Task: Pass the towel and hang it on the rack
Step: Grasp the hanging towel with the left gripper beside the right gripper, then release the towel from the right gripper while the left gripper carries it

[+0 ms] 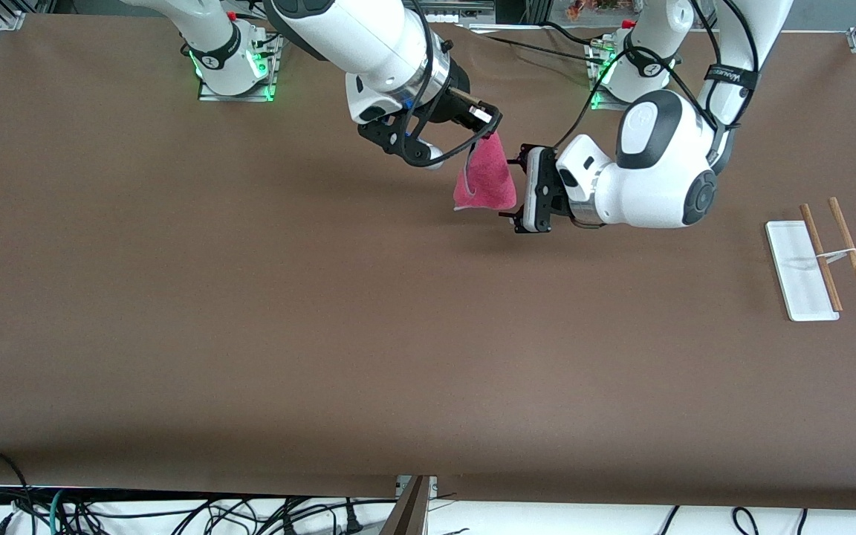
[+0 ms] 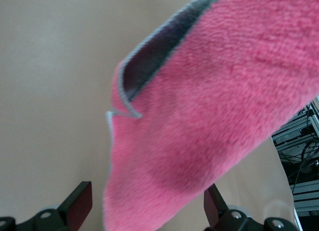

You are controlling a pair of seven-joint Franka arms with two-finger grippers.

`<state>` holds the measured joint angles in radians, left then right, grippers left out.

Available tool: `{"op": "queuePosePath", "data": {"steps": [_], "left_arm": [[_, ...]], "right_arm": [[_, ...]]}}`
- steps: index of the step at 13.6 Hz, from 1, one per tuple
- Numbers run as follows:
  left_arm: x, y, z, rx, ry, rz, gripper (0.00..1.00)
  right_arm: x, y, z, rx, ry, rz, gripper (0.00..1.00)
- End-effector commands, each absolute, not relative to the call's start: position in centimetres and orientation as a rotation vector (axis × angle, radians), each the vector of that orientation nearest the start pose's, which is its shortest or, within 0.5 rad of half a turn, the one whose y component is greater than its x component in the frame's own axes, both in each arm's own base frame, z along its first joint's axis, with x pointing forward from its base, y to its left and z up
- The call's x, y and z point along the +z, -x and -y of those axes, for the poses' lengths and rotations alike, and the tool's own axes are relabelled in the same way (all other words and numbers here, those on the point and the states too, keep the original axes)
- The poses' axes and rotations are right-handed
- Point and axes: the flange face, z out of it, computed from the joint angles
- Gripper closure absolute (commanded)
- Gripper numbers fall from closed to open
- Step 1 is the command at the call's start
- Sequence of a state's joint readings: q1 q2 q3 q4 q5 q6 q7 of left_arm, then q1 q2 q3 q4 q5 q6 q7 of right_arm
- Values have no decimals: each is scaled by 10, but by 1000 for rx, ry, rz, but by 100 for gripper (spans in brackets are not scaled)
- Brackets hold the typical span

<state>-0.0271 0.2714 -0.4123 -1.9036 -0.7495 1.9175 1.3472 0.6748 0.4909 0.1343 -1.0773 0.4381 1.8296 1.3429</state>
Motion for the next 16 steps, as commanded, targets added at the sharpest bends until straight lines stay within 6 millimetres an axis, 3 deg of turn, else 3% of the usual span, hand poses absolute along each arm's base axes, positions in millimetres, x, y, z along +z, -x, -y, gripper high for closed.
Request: {"op": "queuePosePath", "data": {"steps": [1,3,6,8,9,10,13,14,16], "left_arm": [[382,-510,290,212,-1743,1541,15],[383,-507,295,214,-1727,1557,53],[375,-504,294,225,-1680,1603,98],[375,-506,290,238,-1672,1614,100],[375,-506,289,238,-1672,1613,100],[374,-507,288,238,-1674,1609,100],[376,-507,287,237,-1673,1611,100],[378,-509,286,237,-1672,1619,100],[378,-518,268,239,-1693,1600,100]], "right_arm": [[594,-490,-528,442,2492,-813,100],[594,-490,-528,442,2492,-813,100],[594,-490,-528,442,2492,-813,100],[593,-491,-527,442,2492,-815,100],[593,-491,-526,441,2492,-816,85],[593,-493,-524,439,2494,-823,51],[598,-501,-513,427,2489,-836,32],[601,-504,-508,418,2486,-843,0],[599,-521,-488,405,2487,-869,0]]}}
